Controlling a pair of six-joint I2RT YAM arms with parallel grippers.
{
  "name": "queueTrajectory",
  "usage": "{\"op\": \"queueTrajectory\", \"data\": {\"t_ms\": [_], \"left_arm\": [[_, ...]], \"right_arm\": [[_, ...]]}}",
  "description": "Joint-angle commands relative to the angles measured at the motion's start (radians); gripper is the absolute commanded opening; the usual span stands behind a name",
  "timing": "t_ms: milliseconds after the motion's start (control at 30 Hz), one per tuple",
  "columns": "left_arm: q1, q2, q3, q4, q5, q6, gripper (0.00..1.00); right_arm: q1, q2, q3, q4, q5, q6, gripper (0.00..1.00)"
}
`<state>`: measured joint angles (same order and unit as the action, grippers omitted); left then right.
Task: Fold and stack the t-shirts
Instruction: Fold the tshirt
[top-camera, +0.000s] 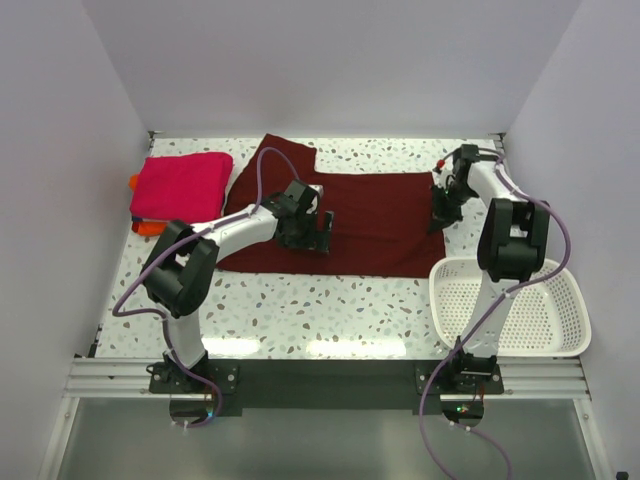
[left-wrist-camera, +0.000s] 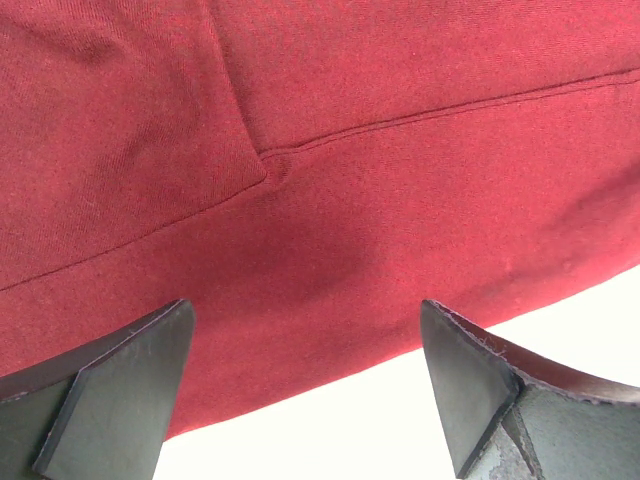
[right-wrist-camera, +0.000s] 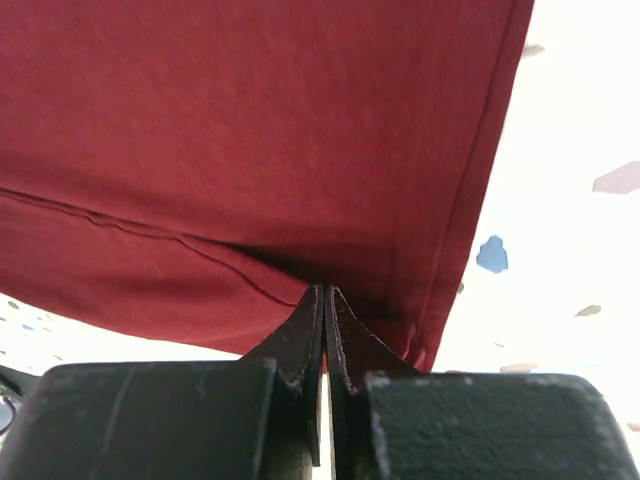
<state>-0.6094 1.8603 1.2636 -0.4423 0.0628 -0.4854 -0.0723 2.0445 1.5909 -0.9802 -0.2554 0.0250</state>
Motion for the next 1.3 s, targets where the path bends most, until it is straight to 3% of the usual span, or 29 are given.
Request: {"op": "queueTrajectory", "data": {"t_ms": [0,333,633,900,1267], "left_arm": [[0.000,-0.013,0.005,0.020,-0.015,0.021,1.00],[-0.001,-0.006,0.013,-0.001,-0.037,0.024,1.00],[0.000,-0.021,0.056,-0.044,-0.169,-0.015,1.00],[0.036,-0.067,0.105,-0.082,-0.235,-0.048,1.00],[0.195,-0.030,0.129,-0.090,-0.273,-0.050,1.00]], "right_arm": [[0.000,0.040,0.055,-0.025,-0.042,-0.020,0.00],[0.003,0.086,0.099,-0.018,-0.009,-0.020,0.00],[0.003,0.040,0.063,-0.025,0.119,-0.004,0.01],[0.003,0.011,0.084,-0.038,0.136,0.009,0.43],[0.055,-0.086,0.167,-0.008,0.085,0.078,0.66]]}}
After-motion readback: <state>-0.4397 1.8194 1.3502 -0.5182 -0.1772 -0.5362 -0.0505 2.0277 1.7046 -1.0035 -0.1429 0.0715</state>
